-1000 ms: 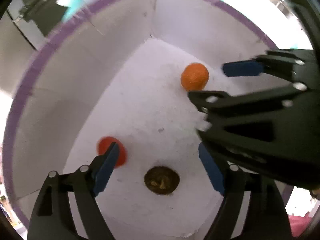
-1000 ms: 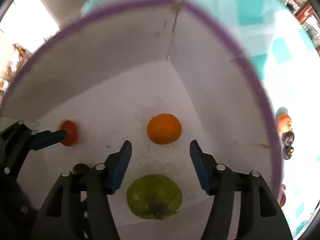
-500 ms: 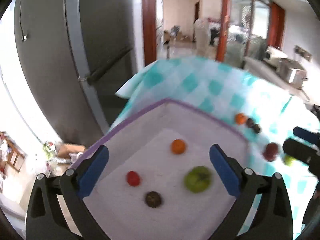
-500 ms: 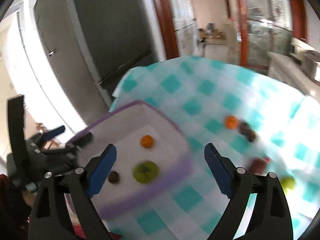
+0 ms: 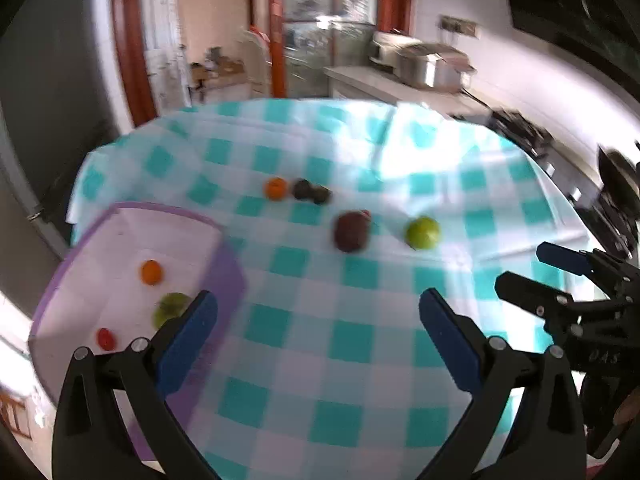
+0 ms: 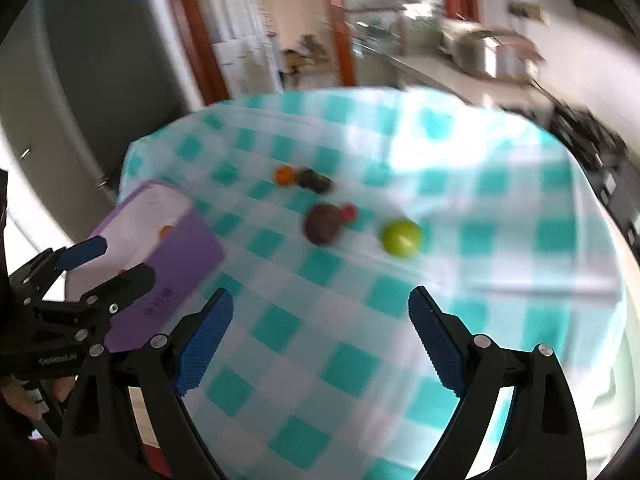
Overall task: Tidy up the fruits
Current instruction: 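Withdraw both tools from the box toward the remaining fruits, then grasp the green fruit with the right tool while the left tool grasps the dark red apple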
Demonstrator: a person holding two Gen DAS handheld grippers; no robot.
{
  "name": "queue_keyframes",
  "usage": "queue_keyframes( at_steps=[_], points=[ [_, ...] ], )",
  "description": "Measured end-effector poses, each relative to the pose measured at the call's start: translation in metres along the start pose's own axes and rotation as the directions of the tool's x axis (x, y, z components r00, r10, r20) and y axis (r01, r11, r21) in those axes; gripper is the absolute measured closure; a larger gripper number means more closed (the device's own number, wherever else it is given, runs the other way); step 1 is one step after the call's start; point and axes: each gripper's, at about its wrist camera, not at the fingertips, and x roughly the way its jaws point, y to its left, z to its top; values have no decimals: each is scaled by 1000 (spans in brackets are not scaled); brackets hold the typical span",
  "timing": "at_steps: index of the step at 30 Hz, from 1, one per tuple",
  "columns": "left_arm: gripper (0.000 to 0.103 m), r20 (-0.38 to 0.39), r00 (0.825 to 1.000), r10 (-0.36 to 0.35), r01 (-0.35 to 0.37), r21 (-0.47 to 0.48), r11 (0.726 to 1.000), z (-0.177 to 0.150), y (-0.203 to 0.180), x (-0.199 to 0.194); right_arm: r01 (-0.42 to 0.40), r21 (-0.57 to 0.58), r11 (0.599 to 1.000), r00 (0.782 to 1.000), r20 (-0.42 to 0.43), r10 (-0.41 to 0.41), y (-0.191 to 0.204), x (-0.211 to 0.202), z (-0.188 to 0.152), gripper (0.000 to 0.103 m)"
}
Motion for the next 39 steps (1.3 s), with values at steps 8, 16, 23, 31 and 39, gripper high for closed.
queue_keyframes(
  at_steps=[8,16,23,31,39],
  points=[
    [2,-108,993,-50,64,121,991,-23,-29,44,34,194,980,997,-79,-19,-55,20,-50,17],
    [2,-231,967,-108,126,64,990,-25,-12,123,91,174,980,987,-143,-66,-54,75,-49,17],
    [2,-267,953,-144,145,-19,989,16,9,204,165,219,962,969,-220,-116,-64,160,-10,24],
    [2,-275,932,-237,209,-128,970,62,18,270,239,144,960,953,-224,-203,-68,233,44,23],
    [2,-298,930,-215,200,-81,977,71,0,314,242,188,952,950,-244,-193,-90,253,49,36]
  ],
)
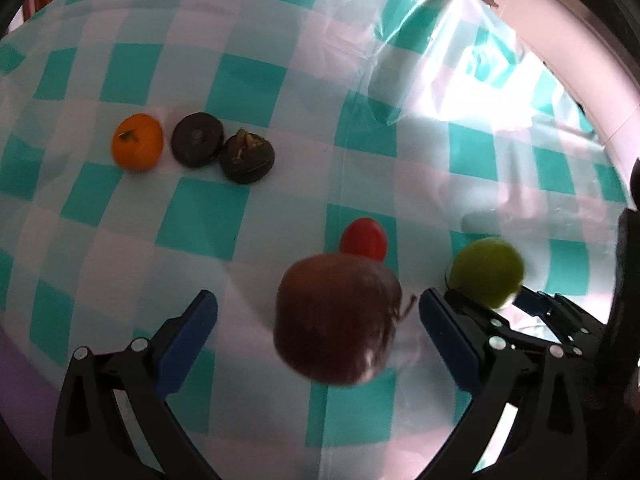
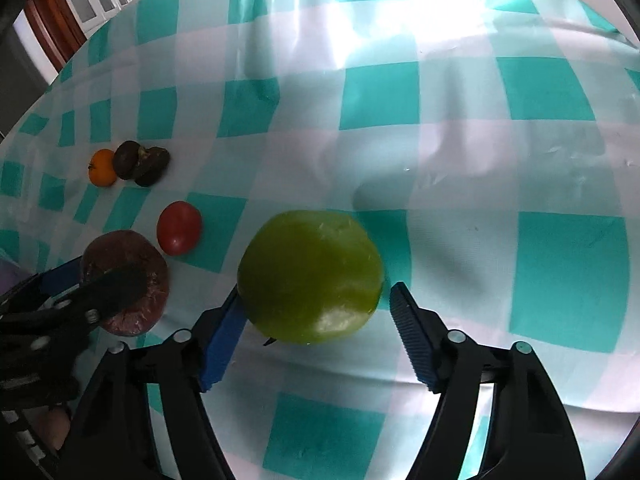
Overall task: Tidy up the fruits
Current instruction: 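Grasp the green fruit with the right tool while the left tool grasps the dark red apple, then carry the green fruit and dark red apple into the box and release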
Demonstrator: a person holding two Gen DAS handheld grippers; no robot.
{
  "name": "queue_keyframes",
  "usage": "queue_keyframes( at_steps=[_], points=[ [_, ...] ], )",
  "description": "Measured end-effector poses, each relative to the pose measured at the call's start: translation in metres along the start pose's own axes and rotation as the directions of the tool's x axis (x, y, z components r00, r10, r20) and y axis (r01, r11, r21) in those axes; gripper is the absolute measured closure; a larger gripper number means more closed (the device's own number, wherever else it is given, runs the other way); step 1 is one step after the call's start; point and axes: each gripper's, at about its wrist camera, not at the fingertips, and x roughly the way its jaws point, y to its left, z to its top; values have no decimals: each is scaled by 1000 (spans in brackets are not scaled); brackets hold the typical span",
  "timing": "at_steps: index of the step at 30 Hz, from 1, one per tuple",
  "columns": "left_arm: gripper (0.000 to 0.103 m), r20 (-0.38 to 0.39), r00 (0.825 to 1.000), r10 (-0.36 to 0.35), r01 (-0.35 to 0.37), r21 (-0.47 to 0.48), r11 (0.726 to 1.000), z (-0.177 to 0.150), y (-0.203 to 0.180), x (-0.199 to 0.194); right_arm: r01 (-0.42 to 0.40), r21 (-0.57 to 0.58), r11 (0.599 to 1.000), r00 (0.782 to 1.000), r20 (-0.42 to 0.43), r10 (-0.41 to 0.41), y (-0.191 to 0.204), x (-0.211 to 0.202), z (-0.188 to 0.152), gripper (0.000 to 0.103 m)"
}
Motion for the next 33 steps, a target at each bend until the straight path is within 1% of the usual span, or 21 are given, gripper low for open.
queue_keyframes(
  at_steps=[3,5,6,9,10,11,12,13,15,18,20,22,24,26,28,30,33],
  points=[
    [5,0,1000,11,-11,36,999,0,-3,9,17,-41,999,1000,4,-17,6,3,-1,37],
    [12,-26,1000,-14,15,37,999,-2,-1,15,38,-86,996,999,9,-37,10,4,-1,37],
    [13,-36,999,-19,20,28,999,-4,1,18,48,-111,993,999,9,-47,13,5,-1,36],
    [17,-22,1000,-11,12,40,999,-7,-1,16,68,-186,980,998,24,-65,21,7,2,35],
    [23,-24,1000,-14,15,42,999,-7,-1,15,70,-208,976,997,29,-65,22,8,4,35],
    [39,-24,999,-39,41,49,998,-6,-3,14,70,-214,974,997,27,-66,23,8,6,39],
    [44,-34,997,-73,75,53,996,-6,-6,13,73,-215,974,997,28,-69,22,9,9,42],
    [45,-40,998,-56,58,53,997,-6,-8,11,63,-213,975,998,21,-60,20,9,11,42],
    [45,-47,998,-50,52,39,998,-9,-10,8,68,-215,974,998,28,-63,19,3,10,43],
    [45,-46,998,-37,39,36,999,-28,-13,-6,51,-220,974,998,42,-43,16,-16,-4,43],
    [45,-51,998,-22,24,42,999,-48,-17,-16,50,-237,970,998,39,-42,15,-31,-26,43],
    [45,-58,998,-11,14,40,999,-68,-21,-27,37,-227,973,999,27,-32,12,-42,-43,43],
    [45,-61,998,5,-2,48,999,-98,-24,-45,14,-207,978,1000,17,-11,4,-60,-66,43],
    [45,-55,998,16,-13,64,998,-116,-29,-62,-12,-208,978,1000,6,14,0,-78,-90,43],
    [45,-40,999,28,-25,87,996,-134,-36,-81,-31,-230,973,999,1,32,-1,-96,-113,43],
    [45,-14,999,37,-36,106,994,-151,-41,-103,-40,-263,964,999,1,42,-5,-111,-129,43],
    [45,40,998,50,-54,110,992,-164,-52,-128,-57,-302,952,998,13,64,-6,-134,-150,42]
  ],
)
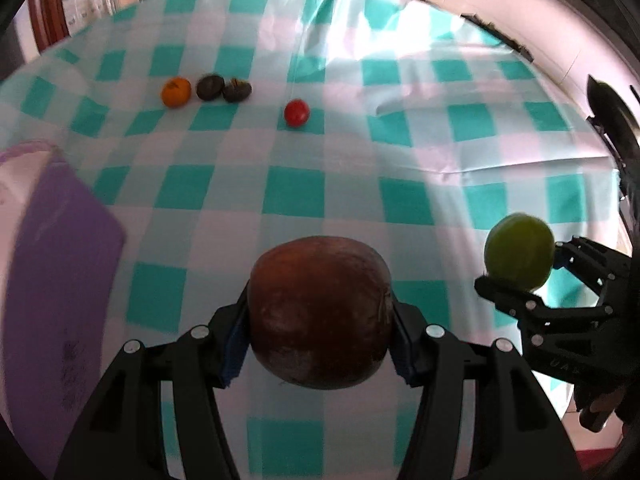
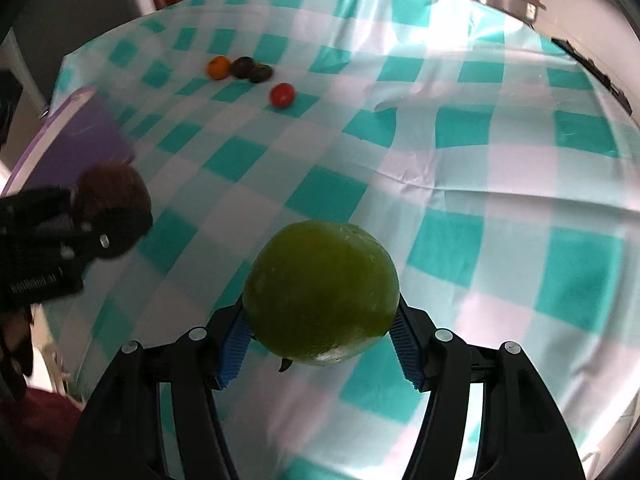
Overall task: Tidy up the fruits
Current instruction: 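Carry the green fruit and dark red apple into the box and release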
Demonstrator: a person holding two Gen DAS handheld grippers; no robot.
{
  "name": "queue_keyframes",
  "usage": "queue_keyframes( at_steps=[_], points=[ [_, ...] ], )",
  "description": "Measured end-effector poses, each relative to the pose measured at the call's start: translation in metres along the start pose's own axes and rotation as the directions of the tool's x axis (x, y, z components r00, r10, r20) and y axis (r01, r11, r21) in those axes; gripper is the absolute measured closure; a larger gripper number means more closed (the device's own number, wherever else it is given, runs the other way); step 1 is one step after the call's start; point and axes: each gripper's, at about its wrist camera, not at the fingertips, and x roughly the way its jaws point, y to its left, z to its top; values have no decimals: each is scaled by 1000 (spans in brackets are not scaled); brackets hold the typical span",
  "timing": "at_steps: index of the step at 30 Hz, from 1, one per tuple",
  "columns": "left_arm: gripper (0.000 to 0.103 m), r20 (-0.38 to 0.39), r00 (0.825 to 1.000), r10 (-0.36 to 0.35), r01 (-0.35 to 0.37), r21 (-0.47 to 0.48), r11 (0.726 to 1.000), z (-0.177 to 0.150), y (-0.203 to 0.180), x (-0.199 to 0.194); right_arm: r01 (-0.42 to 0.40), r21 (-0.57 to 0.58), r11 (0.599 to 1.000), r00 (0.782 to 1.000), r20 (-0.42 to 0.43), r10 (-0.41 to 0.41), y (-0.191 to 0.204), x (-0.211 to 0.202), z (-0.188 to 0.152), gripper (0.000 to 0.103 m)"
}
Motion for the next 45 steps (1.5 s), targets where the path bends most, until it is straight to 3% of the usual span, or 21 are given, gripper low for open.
queue_keyframes(
  at_steps=[8,16,22,27,31,36,41,45],
  points=[
    [45,97,994,44,-39,-52,998,-30,-6,-62,-50,-21,999,996,79,52,8,-46,-23,42],
    [45,196,977,85,-66,-101,993,-42,14,-110,-85,-43,995,986,142,90,30,-73,-16,42],
    [45,270,957,103,-74,-114,991,-52,45,-149,-106,-42,994,977,182,111,57,-84,3,42],
    [45,316,941,121,-90,-113,990,-69,91,-187,-152,-28,988,963,221,155,112,-93,25,42],
    [45,326,933,154,-97,-185,978,-85,145,-215,-194,-58,979,949,242,202,176,-101,47,42],
    [45,270,942,198,-122,-273,954,-105,222,-225,-226,-104,969,941,232,245,248,-99,73,42],
    [45,184,962,204,-128,-358,925,-98,283,-210,-199,-179,964,960,163,228,314,-77,103,42],
    [45,133,970,203,-143,-366,920,-78,310,-189,-162,-247,955,979,81,187,345,-46,131,42]
  ],
)
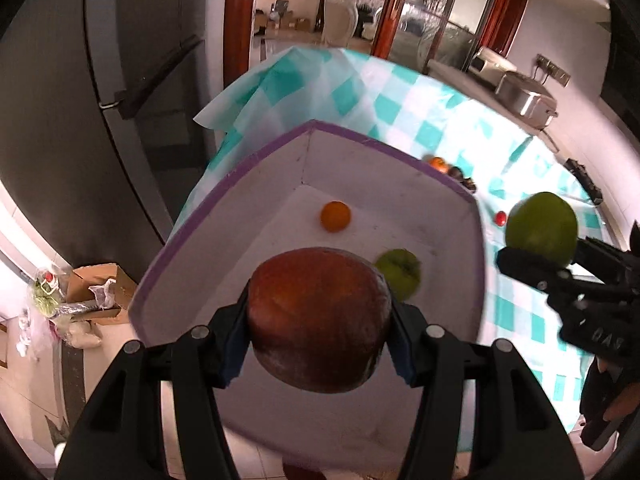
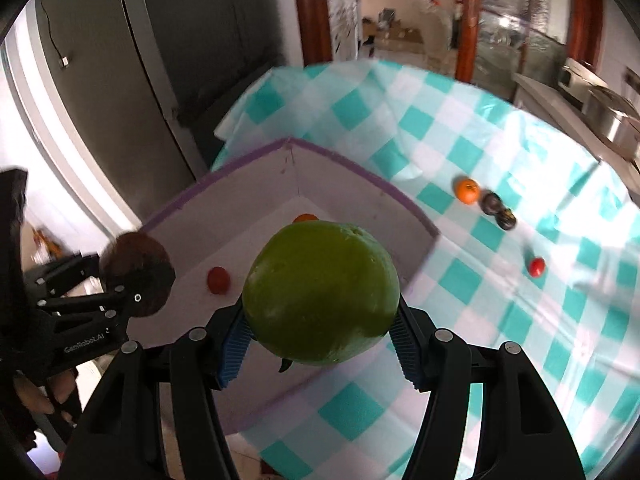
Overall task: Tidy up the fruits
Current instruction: 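Carry the green fruit and dark red apple into the box and release, then withdraw both tools from the box toward the last fruits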
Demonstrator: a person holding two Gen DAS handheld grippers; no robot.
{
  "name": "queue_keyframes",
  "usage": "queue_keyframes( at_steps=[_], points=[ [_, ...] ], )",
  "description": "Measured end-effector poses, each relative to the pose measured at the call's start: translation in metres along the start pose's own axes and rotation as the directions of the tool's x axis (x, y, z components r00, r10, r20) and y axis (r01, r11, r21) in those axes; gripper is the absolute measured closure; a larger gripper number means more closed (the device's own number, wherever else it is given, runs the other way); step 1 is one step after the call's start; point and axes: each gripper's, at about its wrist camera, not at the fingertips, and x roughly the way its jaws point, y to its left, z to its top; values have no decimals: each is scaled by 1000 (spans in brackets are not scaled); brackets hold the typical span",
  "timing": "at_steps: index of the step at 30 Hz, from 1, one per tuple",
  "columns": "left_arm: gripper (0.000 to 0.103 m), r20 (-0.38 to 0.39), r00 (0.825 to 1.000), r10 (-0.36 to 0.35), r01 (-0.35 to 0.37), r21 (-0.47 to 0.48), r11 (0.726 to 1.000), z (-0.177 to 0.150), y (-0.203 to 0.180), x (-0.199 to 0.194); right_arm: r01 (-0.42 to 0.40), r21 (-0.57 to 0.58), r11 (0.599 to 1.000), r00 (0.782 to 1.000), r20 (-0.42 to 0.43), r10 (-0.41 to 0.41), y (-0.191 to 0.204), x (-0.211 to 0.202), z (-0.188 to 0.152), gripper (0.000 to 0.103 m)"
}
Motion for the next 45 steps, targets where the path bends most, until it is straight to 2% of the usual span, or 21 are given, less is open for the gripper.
queue_keyframes(
  at_steps=[3,6,10,13,14,18,22,24,29,31,33,34,35,39,41,43,45],
  points=[
    [45,-40,999,14,-16,-35,999,15,5,23,-10,-13,1000,996,-92,9,-2,38,22,42],
    [45,-92,995,34,-38,-48,998,28,4,53,-30,-54,998,981,-192,19,-3,77,39,42],
    [45,-158,984,78,-87,-51,995,40,4,91,-69,-200,977,938,-345,-5,6,134,52,42],
    [45,-213,972,99,-119,-85,989,47,8,117,-91,-242,966,907,-421,-20,3,163,58,42],
    [45,-238,965,106,-132,-95,987,48,10,129,-107,-251,962,885,-465,-22,1,178,60,42],
    [45,-301,946,120,-172,-151,973,44,17,154,-138,-269,953,826,-562,-39,0,211,59,42],
    [45,-353,927,125,-205,-200,958,36,22,171,-166,-284,944,781,-622,-50,1,231,51,42],
    [45,-348,927,138,-216,-195,957,36,22,172,-167,-273,947,761,-647,-52,0,236,49,42],
    [43,-349,924,156,-239,-208,948,36,27,174,-178,-238,955,732,-681,-34,-1,241,47,42],
    [39,-332,929,166,-247,-220,944,35,29,171,-184,-228,956,734,-679,-21,-1,240,47,42],
    [29,-296,935,193,-265,-224,938,35,31,162,-193,-224,955,738,-675,-9,-1,237,46,42],
    [23,-274,940,204,-269,-229,935,36,31,157,-199,-221,955,746,-666,1,-1,233,46,41],
    [22,-242,948,204,-262,-236,936,37,30,149,-200,-220,955,754,-657,6,0,230,46,40],
    [20,-158,964,214,-245,-213,946,43,20,113,-163,-259,952,842,-539,-3,7,191,55,37],
    [17,-86,965,247,-260,-192,946,46,15,84,-162,-230,960,883,-468,37,4,162,61,33],
    [9,-6,956,293,-289,-172,942,51,5,55,-158,-151,976,936,-337,99,-10,111,64,32],
    [6,100,939,330,-316,-133,939,50,-7,19,-166,-71,984,967,-208,148,-26,68,60,19]
  ],
)
